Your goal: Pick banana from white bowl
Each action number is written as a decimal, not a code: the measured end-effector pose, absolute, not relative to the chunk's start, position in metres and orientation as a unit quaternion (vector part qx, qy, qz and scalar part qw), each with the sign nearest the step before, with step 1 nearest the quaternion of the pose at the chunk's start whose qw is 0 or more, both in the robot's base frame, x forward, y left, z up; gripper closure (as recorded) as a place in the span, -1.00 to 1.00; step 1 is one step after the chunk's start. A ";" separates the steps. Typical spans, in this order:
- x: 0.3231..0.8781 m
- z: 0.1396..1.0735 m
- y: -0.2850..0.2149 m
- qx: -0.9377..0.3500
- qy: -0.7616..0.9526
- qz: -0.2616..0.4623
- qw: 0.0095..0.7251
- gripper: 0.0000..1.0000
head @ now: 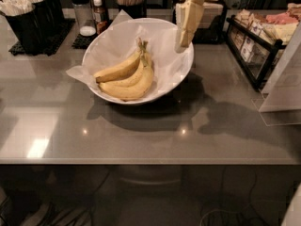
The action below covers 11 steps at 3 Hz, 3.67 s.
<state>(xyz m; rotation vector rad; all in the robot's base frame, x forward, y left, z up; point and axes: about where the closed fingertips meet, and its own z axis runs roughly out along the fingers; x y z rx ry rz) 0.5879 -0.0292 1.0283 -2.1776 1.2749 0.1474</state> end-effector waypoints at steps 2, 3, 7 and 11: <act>0.620 0.992 0.005 -0.827 0.448 0.111 0.320 -0.64; 0.623 0.993 0.007 -0.825 0.451 0.106 0.323 -0.48; 0.669 0.945 0.088 -0.850 0.406 0.126 0.311 -0.34; 0.645 0.893 0.076 -0.831 0.443 0.164 0.294 -0.28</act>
Offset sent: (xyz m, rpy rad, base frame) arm 0.0185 0.0250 -0.0239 0.0578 0.0413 0.0802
